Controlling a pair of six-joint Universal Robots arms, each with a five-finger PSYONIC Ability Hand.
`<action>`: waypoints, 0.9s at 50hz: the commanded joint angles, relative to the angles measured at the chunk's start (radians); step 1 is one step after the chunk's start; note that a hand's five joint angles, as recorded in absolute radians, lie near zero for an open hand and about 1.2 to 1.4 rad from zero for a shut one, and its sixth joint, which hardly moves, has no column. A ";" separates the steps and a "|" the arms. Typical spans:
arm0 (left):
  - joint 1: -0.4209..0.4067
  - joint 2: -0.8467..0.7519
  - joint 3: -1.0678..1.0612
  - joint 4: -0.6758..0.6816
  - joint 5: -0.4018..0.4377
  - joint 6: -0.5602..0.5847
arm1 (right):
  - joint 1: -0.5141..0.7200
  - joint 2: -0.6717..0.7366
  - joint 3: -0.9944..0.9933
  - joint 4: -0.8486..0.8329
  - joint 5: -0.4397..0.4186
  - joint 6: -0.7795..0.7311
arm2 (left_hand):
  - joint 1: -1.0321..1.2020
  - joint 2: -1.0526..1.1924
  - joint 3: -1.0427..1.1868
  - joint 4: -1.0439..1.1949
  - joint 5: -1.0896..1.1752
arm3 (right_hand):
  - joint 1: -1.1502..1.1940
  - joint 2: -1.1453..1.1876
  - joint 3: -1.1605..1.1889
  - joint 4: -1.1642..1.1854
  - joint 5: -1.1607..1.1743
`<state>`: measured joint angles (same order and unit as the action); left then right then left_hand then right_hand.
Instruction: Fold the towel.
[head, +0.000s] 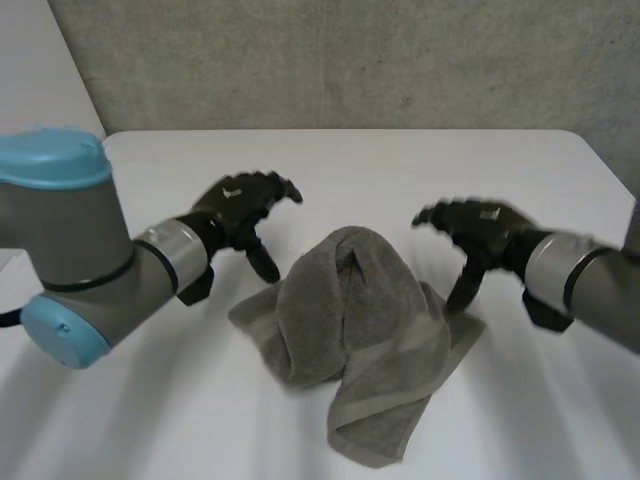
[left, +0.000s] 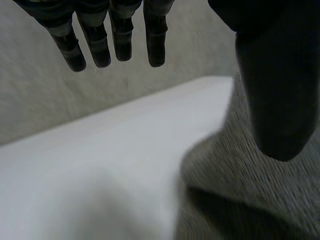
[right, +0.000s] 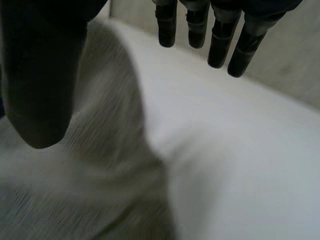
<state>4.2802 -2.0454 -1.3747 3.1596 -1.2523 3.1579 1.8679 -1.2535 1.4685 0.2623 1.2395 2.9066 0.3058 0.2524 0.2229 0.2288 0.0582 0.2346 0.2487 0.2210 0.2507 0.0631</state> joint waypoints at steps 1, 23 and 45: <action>-0.042 -0.111 0.005 -0.001 0.001 0.031 | 0.037 0.087 0.093 -0.061 0.015 -0.029 | -0.057 -0.004 -0.048 -0.054 0.016 | -0.060 -0.074 -0.046 -0.076 -0.063; -0.086 0.011 -0.081 -0.182 0.030 0.025 | 0.069 -0.024 0.157 -0.129 -0.127 -0.044 | 1.090 1.144 -0.048 -0.054 1.163 | 1.162 1.148 -0.046 -0.076 1.159; 0.043 0.323 -0.132 -0.176 0.111 -0.007 | 0.045 -0.003 -0.215 -0.423 -0.227 -0.308 | 1.090 1.144 -0.048 -0.054 1.163 | 1.162 1.148 -0.046 -0.076 1.159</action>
<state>4.3218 -1.7015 -1.5308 2.9576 -1.1328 3.1664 1.8932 -1.2996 1.3034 0.1448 0.9978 2.6643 1.2564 1.2944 0.2229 0.2288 1.1388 1.2844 1.2905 0.2210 0.2507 1.1289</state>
